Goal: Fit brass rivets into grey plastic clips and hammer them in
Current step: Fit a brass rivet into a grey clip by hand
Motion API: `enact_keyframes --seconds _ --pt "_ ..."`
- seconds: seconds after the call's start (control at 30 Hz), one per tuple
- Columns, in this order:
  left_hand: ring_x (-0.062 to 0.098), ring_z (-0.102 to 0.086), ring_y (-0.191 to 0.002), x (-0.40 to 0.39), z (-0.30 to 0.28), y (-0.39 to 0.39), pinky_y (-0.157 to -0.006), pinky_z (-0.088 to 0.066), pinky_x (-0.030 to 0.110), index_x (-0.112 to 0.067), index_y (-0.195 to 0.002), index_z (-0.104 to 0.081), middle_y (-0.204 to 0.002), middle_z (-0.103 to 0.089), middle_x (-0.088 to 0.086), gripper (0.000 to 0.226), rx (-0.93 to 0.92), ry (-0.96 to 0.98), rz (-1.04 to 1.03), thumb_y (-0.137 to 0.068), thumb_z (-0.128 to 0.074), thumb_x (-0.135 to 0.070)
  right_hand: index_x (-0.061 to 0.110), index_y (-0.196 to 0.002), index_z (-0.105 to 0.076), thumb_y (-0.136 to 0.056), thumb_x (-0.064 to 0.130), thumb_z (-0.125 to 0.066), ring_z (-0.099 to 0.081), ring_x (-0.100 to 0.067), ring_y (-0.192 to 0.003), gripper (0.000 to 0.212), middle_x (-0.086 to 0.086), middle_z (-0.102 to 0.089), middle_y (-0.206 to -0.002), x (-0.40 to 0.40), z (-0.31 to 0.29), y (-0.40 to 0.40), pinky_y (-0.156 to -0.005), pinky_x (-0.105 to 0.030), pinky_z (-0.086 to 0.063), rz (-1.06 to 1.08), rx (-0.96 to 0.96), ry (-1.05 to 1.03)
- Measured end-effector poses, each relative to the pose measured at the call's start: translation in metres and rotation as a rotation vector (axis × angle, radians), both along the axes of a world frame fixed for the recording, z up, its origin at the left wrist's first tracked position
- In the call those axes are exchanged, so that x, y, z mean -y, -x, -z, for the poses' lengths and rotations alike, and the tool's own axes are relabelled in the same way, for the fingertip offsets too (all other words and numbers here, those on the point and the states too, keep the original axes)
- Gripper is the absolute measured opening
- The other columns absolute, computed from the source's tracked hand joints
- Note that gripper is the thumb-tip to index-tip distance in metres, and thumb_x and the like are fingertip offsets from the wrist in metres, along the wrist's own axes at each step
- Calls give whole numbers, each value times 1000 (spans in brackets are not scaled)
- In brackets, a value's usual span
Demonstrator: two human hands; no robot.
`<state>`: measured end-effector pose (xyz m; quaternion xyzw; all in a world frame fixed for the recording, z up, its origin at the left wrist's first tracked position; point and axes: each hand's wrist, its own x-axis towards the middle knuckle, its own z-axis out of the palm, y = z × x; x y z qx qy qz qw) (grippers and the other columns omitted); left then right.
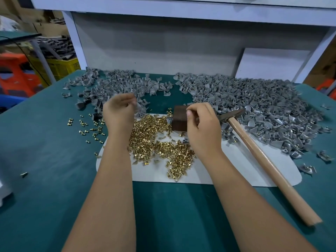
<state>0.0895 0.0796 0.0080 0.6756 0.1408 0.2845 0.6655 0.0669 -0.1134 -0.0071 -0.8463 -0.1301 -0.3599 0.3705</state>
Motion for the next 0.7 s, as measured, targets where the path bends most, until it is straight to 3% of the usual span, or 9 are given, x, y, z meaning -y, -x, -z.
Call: enact_keyframes --seconds 0.07,0.17,0.33,0.57,0.7 --pt "7 -71 -73 12 -7 4 -66 -53 14 -13 -93 -68 -85 -72 0 20 71 165 147 -84 -69 4 19 -95 -58 -94 14 -52 -44 1 -84 8 11 -53 -95 2 1 -2 -68 -19 -38 15 -37 -58" --pt "12 -72 -84 37 -6 5 -75 -56 19 -14 -96 -66 -86 -72 -1 23 57 203 275 -81 -70 3 28 -92 -55 -95 18 -51 -58 -5 -78 11 13 -62 -86 3 1 -2 -71 -32 -51 -38 -153 -196" --pt "9 -69 -87 76 1 2 -84 -55 24 -23 -99 -63 -91 -70 -1 35 83 -34 339 -80 -72 5 30 -86 -54 -94 18 -50 -63 -9 -69 15 10 -64 -74 2 0 0 -71 -40 -54 -98 -198 -294" --pt "5 -68 -88 88 10 2 -88 -55 24 -24 -105 -62 -90 -69 -5 47 122 -251 503 -77 -70 13 22 -91 -61 -93 15 -55 -57 -8 -83 10 8 -63 -89 15 0 -7 -71 -25 -43 65 -154 -260" --pt "-1 -67 -92 89 13 2 -93 -54 29 -34 -105 -61 -93 -70 -15 48 135 -395 499 -81 -69 7 23 -87 -60 -91 12 -56 -58 -12 -82 12 5 -64 -87 20 0 -8 -73 -30 -48 92 -166 -286"
